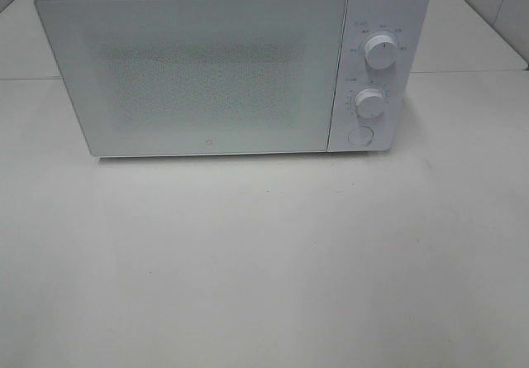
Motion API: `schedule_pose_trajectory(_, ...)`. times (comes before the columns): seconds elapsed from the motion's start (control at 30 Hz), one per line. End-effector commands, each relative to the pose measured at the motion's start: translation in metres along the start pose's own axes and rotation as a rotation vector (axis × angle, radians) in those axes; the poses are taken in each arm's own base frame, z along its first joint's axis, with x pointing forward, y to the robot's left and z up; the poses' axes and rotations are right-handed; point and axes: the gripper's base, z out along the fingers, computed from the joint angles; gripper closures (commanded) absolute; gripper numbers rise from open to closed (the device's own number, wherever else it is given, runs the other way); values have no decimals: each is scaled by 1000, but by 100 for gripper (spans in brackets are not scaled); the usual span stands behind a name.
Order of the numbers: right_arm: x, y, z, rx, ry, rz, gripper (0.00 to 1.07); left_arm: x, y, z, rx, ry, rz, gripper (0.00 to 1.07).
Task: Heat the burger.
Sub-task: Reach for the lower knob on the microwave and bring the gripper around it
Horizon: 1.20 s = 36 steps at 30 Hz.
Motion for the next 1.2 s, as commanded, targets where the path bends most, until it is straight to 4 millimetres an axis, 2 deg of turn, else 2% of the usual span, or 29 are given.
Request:
schedule_pose_trajectory(0.03, -7, 3, 18, -8, -11, -19, 31, 1, 0, -2, -2, -32, -8, 6)
schedule_pose_trajectory(0.2, -11, 5, 34, -20, -12, -26, 31, 1, 0, -2, -2, -32, -8, 6)
schedule_pose_trajectory(0.23, -12, 7, 42, -27, -9, -28, 31, 1, 0, -2, -2, -32, -8, 6)
schedule_pose_trajectory(0.67, -18, 16, 93, -79, -49, -22, 31, 1, 0, -2, -2, -32, -8, 6)
schedule_pose_trajectory(0.83, -10, 20, 116, -101, -48, -37, 31, 1, 0, -2, -2, -32, -8, 6)
schedule_pose_trajectory(1.2, 18, 25, 133, -146, -151, 29, 31, 1, 0, -2, -2, -32, -8, 6)
